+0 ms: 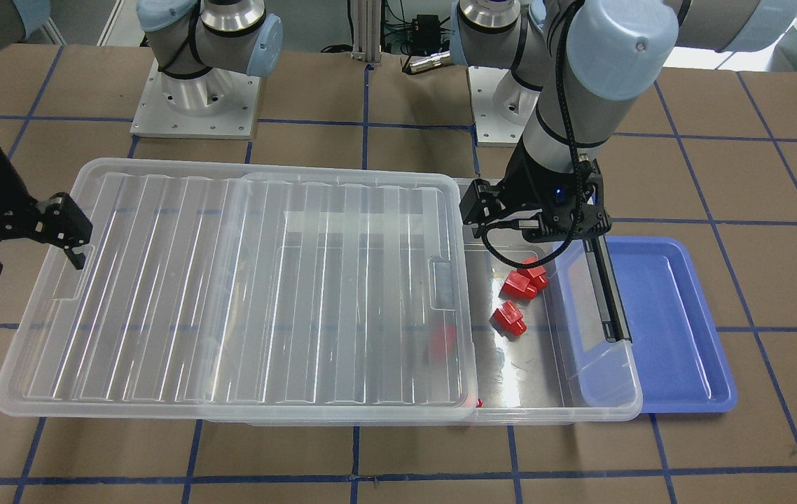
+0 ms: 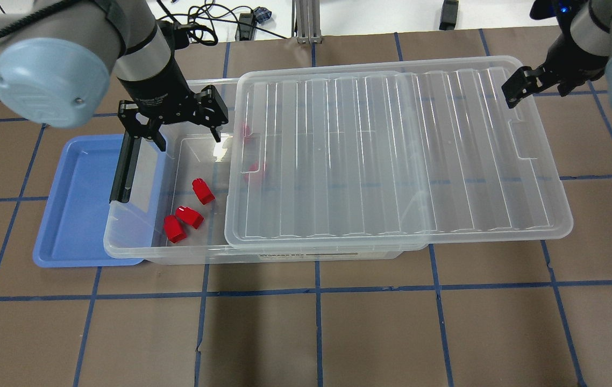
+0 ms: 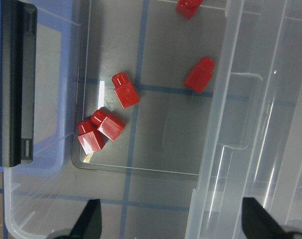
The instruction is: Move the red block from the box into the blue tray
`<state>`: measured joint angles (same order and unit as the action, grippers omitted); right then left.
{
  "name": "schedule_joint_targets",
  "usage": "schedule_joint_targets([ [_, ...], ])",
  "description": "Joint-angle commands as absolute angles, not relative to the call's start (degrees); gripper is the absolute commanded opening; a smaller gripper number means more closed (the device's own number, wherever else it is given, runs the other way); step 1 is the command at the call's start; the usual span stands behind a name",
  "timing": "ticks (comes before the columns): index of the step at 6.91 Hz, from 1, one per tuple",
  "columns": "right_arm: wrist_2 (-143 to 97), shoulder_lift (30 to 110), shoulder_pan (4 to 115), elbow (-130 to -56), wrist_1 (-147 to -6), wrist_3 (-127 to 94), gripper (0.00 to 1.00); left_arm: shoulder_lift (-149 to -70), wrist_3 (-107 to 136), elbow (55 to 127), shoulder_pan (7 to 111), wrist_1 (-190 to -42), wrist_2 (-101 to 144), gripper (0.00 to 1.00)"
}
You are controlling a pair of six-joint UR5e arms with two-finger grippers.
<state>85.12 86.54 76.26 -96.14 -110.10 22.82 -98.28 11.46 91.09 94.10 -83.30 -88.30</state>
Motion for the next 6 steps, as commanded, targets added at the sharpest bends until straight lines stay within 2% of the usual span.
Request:
schedule_joint_targets([
  [1, 79.0, 88.8, 85.9, -89.8, -101.3, 6.8, 1.0, -101.5, 11.1, 92.4, 91.7, -79.4, -88.3, 1.0],
  [3, 86.5, 85.4, 88.9, -83.0, -95.4, 3.7, 1.0, -104.3, 13.3, 93.3, 89.7, -79.1, -88.2, 1.0],
  [6, 86.6, 83.7, 88.8, -82.1, -95.1, 3.3, 1.0, -107.7, 15.6, 98.9, 89.1, -68.8, -88.1, 1.0],
])
